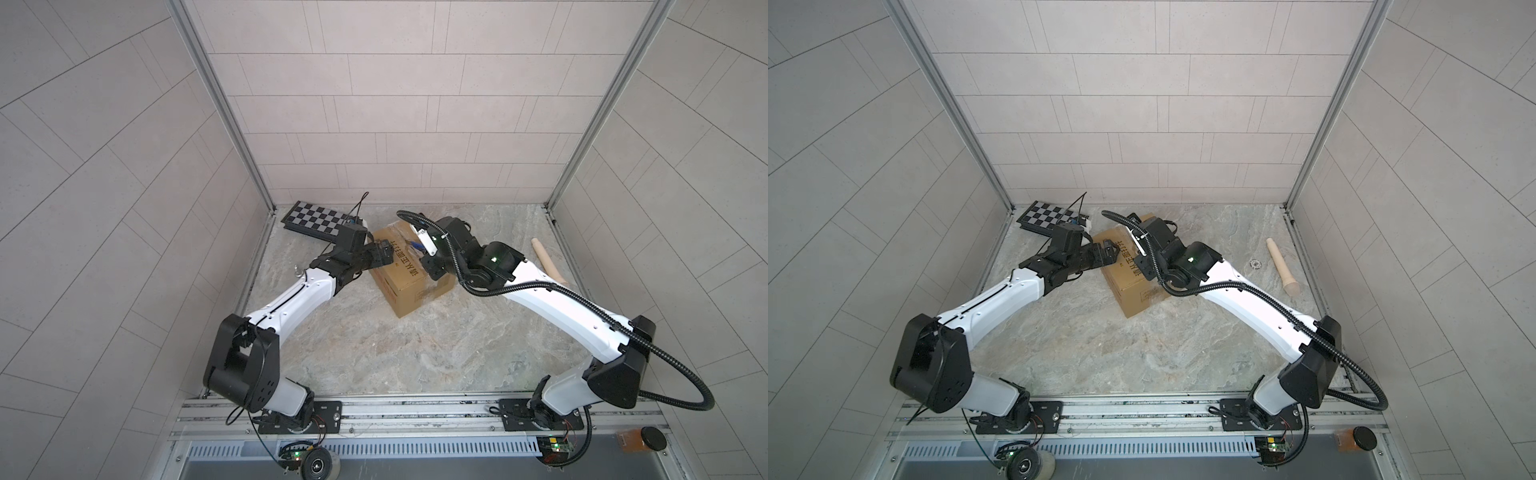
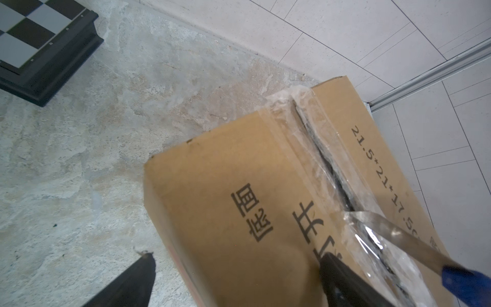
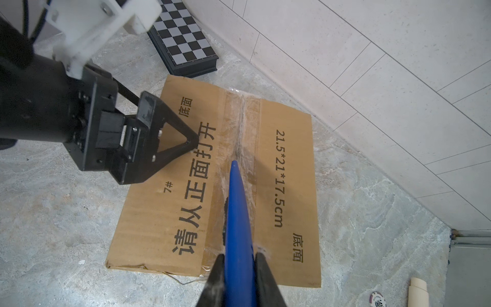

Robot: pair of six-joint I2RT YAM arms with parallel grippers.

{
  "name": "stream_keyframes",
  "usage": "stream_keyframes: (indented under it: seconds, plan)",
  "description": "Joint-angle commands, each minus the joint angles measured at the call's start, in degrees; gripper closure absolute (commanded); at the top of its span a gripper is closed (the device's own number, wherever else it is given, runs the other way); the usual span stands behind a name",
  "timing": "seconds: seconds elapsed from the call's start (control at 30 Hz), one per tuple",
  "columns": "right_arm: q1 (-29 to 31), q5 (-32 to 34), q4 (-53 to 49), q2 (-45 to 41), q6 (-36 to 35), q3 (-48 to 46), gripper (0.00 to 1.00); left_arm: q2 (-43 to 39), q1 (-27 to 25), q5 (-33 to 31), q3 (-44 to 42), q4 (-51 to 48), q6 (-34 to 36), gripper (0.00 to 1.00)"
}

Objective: Unpack the express box

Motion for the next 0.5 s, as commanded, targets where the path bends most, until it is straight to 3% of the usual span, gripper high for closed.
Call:
stream_keyframes:
  seconds: [0.0,0.17,0.47]
  plan:
    - [-0.2,0.0,-1.4,0.6,0.4,-1.2,1.0,-4.9,1.6,0.9,3.5,-2.9,1.4,0.0]
    - [-0.1,-1.5,-0.8,0.0,0.7,-2.0,1.0,-6.1,1.6,-1.6,9.8,-8.1,5.4,0.0]
    - [-0.2,-1.4,0.1,-0.8,1.4,-2.7,1.0,2.7,0.0,-8.3,15.2,-13.3,7.9,0.0]
